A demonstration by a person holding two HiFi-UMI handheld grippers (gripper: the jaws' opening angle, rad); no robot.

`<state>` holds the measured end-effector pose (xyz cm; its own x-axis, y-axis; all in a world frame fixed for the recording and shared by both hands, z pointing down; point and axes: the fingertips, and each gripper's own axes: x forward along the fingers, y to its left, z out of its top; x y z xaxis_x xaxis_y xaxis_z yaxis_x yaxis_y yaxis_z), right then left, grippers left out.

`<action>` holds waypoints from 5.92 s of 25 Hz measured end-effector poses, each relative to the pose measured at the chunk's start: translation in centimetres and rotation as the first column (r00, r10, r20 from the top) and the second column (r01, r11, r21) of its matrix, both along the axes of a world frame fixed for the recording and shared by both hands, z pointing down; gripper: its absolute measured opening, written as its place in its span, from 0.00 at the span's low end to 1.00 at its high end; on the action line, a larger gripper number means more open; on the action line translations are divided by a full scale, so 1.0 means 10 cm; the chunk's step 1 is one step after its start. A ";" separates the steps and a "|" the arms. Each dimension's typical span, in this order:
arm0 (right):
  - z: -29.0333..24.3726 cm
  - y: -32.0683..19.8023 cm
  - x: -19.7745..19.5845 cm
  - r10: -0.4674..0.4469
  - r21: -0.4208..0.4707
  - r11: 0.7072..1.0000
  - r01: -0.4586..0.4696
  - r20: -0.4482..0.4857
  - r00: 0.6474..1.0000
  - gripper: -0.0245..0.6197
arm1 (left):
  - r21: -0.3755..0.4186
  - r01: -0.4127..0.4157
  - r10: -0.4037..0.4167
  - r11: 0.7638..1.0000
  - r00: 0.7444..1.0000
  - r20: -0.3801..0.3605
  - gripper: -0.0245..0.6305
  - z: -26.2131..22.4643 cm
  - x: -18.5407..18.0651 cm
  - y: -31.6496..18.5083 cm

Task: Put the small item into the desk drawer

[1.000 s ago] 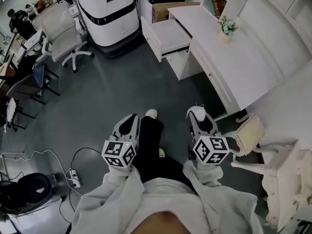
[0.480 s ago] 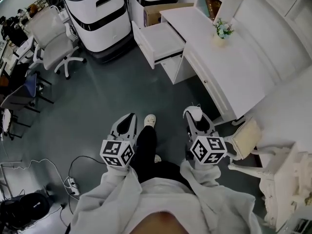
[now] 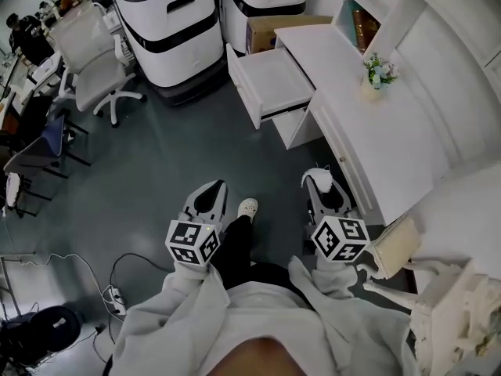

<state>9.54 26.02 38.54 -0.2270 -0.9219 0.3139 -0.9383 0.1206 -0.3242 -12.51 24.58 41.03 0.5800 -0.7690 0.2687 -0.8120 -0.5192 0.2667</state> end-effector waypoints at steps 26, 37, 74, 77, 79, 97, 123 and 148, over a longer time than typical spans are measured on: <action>-0.10 -1.75 0.08 0.091 0.007 0.996 -0.091 0.004 0.996 0.34 | 0.023 -0.126 0.126 0.992 0.992 -0.002 0.07 -0.11 0.19 -1.97; 0.04 -1.98 0.13 0.136 -0.023 0.990 -0.136 0.005 0.991 0.34 | 0.001 -0.175 0.175 0.985 0.984 -0.006 0.07 0.01 0.25 -2.28; 0.29 -3.80 0.52 -0.011 -0.089 0.996 0.014 0.029 1.000 0.34 | -0.062 -0.024 0.023 0.998 1.000 -0.012 0.07 0.24 0.56 -3.85; 0.31 -3.99 0.62 -0.014 -0.091 0.996 0.017 0.032 0.999 0.34 | -0.061 -0.020 0.020 0.998 1.000 -0.009 0.07 0.23 0.66 -4.05; 0.33 -4.11 0.69 -0.014 -0.093 0.996 0.017 0.035 0.999 0.34 | -0.058 -0.021 0.021 0.998 1.000 -0.006 0.07 0.23 0.73 -4.17; 0.46 -5.00 1.03 -0.075 -0.087 0.993 0.079 0.049 0.996 0.34 | -0.046 0.019 -0.019 0.999 1.000 0.000 0.07 0.31 1.08 -4.96; 1.44 -5.22 0.04 -0.329 -0.287 0.881 0.377 0.202 0.922 0.34 | -0.178 0.113 -0.108 0.978 0.993 0.037 0.07 0.78 0.95 -4.78; 3.48 -5.52 -0.07 -0.464 -0.707 0.625 0.331 0.004 0.886 0.34 | -0.262 0.159 -0.137 0.952 0.985 0.101 0.07 1.23 0.71 -4.75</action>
<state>8.87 -29.20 73.33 -0.4043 -0.2744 0.8725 -0.8966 0.3074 -0.3188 -5.36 -22.91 53.33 0.4330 -0.7375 0.5183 -0.8988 -0.3098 0.3100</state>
